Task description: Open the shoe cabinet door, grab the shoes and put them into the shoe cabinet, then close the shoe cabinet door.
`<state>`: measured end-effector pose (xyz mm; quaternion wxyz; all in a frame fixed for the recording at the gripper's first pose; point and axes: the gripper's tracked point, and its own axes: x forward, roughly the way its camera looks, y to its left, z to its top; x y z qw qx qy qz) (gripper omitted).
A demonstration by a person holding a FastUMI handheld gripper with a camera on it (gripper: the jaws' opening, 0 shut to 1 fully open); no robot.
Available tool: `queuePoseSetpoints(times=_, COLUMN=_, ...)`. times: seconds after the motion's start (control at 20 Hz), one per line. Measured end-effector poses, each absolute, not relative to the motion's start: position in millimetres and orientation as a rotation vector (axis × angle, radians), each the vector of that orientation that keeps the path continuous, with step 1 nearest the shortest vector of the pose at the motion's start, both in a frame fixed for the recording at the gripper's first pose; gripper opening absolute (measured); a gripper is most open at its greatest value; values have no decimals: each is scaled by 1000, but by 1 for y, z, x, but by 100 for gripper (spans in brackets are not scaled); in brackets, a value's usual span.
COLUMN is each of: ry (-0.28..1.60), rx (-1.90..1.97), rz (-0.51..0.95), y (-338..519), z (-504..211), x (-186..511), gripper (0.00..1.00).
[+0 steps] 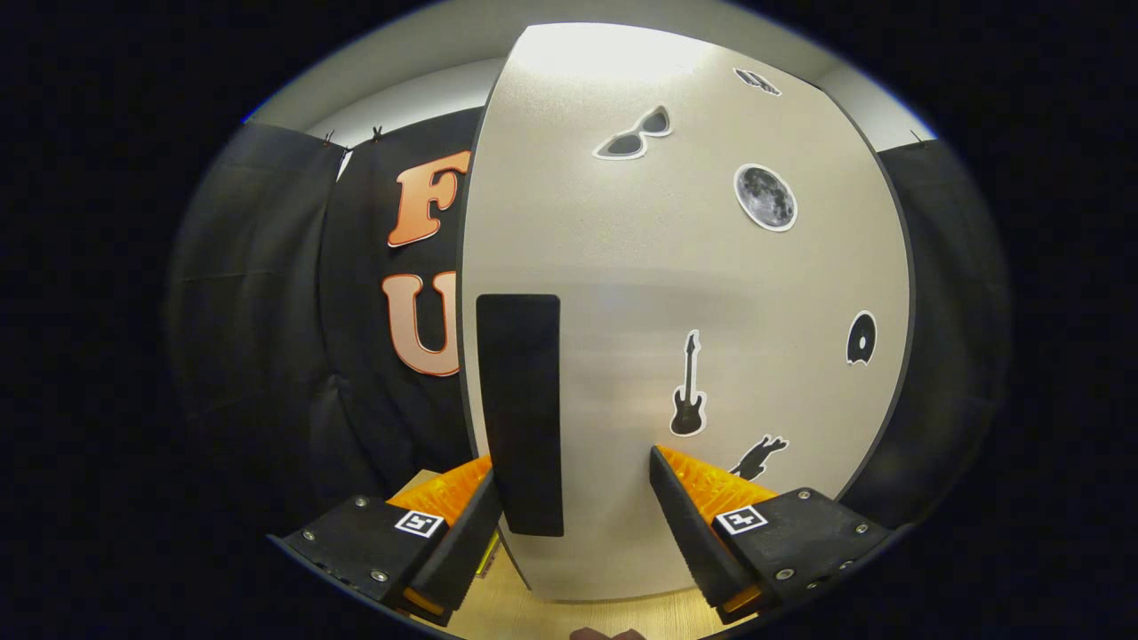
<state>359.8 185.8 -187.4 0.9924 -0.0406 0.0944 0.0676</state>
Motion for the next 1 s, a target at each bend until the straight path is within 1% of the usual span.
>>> queuePoseSetpoints(times=0.4, ry=187, rx=-78, rz=67, y=187, z=-186, x=368, gripper=96)
queuePoseSetpoints(times=0.55, ry=185, rx=-74, rz=61, y=190, z=-188, x=369, gripper=96)
queuePoseSetpoints(times=0.65, ry=183, rx=-60, rz=72, y=194, z=-182, x=366, gripper=95)
queuePoseSetpoints(times=0.8, ry=179, rx=-38, rz=84, y=191, z=-171, x=348, gripper=95)
queuePoseSetpoints(times=1.0, ry=183, rx=-8, rz=84, y=175, z=-158, x=302, gripper=95)
